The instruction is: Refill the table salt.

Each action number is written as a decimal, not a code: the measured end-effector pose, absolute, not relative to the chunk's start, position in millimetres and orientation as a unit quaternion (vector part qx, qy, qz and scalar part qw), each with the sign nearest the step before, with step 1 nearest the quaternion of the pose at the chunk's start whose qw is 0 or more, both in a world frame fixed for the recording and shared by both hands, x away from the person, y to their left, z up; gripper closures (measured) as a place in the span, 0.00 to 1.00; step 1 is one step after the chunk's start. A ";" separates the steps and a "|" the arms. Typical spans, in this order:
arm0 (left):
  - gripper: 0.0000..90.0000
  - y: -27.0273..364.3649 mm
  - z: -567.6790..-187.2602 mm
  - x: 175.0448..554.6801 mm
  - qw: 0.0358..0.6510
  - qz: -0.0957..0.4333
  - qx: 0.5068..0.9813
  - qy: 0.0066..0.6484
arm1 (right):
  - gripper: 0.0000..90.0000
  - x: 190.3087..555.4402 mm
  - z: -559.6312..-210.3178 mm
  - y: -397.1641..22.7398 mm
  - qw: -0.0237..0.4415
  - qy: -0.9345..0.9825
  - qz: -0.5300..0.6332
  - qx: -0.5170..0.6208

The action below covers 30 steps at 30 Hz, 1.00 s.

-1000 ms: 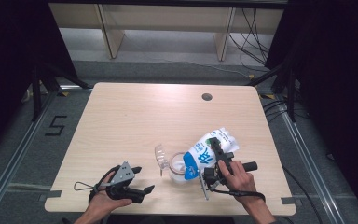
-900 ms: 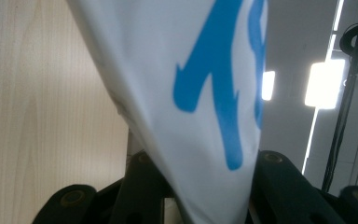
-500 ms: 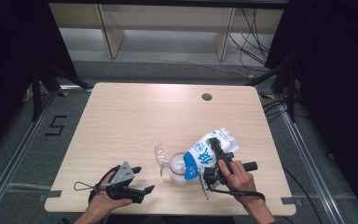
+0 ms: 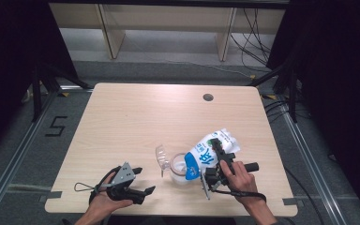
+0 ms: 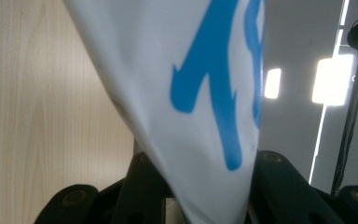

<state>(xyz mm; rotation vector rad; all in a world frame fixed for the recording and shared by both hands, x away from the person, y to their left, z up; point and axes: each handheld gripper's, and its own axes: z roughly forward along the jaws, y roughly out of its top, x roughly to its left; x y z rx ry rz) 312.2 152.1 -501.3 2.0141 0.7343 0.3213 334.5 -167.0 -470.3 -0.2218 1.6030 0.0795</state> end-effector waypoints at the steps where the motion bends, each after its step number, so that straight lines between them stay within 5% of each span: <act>1: 0.19 151.7 -501.5 311.6 0.468 0.129 0.819 0.305 | 0.82 334.9 -470.6 -166.6 0.689 0.716 0.035 -0.103; 30: 0.19 152.1 -501.6 312.7 0.467 0.131 0.823 0.296 | 0.82 334.9 -471.2 -167.2 0.682 0.725 0.047 -0.090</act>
